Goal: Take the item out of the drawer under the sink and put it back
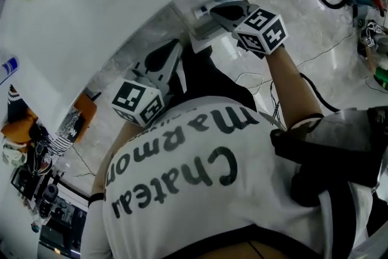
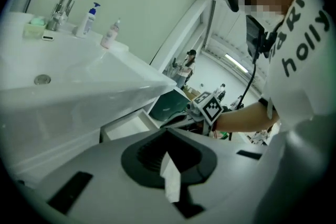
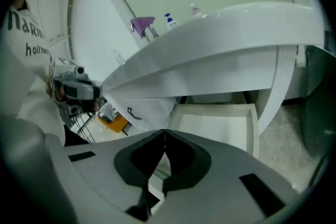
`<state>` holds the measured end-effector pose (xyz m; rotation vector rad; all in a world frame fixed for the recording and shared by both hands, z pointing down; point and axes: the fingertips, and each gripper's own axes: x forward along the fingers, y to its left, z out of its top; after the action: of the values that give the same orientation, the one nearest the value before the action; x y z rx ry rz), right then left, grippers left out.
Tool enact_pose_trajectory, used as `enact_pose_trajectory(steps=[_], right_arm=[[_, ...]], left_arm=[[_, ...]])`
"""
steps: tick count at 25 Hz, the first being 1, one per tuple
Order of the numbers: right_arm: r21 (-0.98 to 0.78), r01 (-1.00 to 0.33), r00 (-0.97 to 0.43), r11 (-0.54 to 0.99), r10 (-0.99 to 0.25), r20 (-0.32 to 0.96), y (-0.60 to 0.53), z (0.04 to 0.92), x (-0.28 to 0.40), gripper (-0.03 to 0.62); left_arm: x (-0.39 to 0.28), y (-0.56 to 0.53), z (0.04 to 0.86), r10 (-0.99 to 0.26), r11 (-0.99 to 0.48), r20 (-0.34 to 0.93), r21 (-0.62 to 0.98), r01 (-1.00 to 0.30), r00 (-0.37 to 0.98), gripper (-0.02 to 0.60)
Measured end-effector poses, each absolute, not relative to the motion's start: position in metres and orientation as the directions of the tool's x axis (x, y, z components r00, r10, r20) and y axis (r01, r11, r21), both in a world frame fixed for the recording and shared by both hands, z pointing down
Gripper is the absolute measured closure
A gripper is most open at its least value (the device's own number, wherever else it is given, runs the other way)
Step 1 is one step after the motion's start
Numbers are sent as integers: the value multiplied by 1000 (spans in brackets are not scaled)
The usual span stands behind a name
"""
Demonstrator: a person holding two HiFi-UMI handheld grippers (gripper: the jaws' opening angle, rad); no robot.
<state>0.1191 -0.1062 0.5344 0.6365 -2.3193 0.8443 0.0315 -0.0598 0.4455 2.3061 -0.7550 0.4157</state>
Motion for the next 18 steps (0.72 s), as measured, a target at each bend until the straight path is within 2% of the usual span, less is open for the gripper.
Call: enact_pose_trajectory(steps=[6, 12, 14, 18], right_arm=[[-261, -398, -616, 879, -45, 786, -99, 588, 106, 582], [-220, -273, -544, 937, 38, 838, -96, 620, 102, 578], [-220, -267, -526, 938, 49, 849, -98, 628, 99, 509], [-189, -228, -485, 955, 57, 872, -100, 642, 93, 497]], left_arm=[[24, -47, 480, -389, -556, 534, 514, -654, 750, 577], [17, -38, 499, -413, -476, 557, 542, -692, 720, 577], [17, -37, 500, -415, -477, 557, 540, -693, 719, 577], [16, -30, 502, -418, -476, 560, 536, -698, 715, 577]])
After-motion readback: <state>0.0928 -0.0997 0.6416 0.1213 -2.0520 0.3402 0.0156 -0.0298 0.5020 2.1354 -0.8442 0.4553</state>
